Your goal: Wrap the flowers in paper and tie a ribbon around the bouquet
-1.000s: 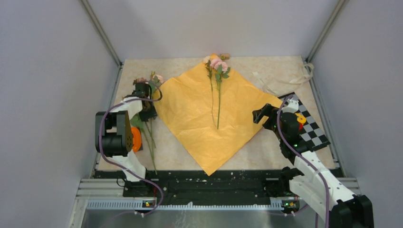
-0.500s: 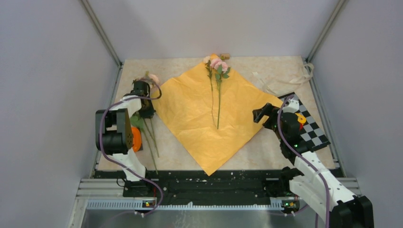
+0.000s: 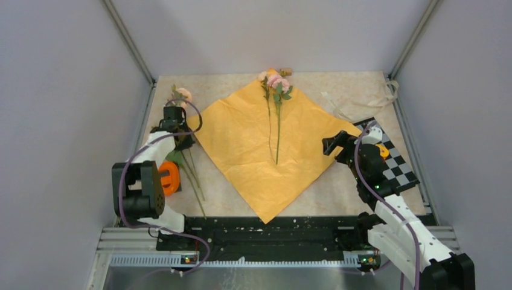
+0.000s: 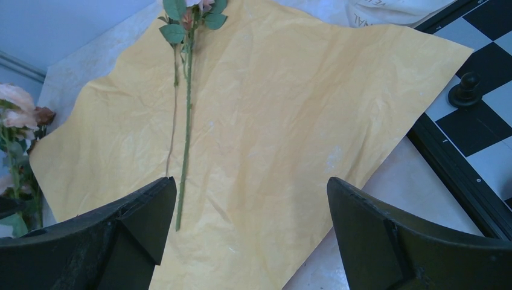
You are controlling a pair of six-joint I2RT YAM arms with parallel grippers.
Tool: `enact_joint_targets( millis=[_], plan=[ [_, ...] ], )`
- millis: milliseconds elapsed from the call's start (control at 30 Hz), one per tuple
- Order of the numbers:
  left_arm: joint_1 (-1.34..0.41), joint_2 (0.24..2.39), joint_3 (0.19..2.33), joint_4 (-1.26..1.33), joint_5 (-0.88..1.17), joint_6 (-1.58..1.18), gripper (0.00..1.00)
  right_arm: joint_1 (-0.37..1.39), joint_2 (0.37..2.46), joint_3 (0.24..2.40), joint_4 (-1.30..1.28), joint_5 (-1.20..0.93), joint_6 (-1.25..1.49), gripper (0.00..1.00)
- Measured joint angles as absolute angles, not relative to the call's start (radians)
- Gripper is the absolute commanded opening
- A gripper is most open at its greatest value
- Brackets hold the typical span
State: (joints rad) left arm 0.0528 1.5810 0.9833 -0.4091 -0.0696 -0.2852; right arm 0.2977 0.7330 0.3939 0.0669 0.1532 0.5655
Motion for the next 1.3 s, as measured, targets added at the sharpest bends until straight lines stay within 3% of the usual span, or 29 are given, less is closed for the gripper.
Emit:
enact_joint_targets(
  millis=[500,667,800,1000,1300],
  plan=[
    [0.044,1.254,1.068,-0.483,-0.195,-0.341,0.0,0.298,0.696,0.393,0.067,0.148,0.57,0.99],
    [0.007,1.105,1.087,-0.447,-0.053,-0.368,0.0,0.298,0.694,0.393,0.066,0.141,0.57,0.99],
    [-0.118,1.068,1.09,-0.355,0.063,-0.4,0.0,0.298,0.686,0.393,0.065,0.138,0.57,0.99],
    [-0.339,1.248,1.152,-0.243,0.118,-0.444,0.0,0.298,0.674,0.393,0.065,0.138,0.574,0.99],
    [-0.449,1.727,1.454,-0.226,0.077,-0.487,0.0,0.298,0.673,0.393,0.058,0.142,0.577,0.99]
  ],
)
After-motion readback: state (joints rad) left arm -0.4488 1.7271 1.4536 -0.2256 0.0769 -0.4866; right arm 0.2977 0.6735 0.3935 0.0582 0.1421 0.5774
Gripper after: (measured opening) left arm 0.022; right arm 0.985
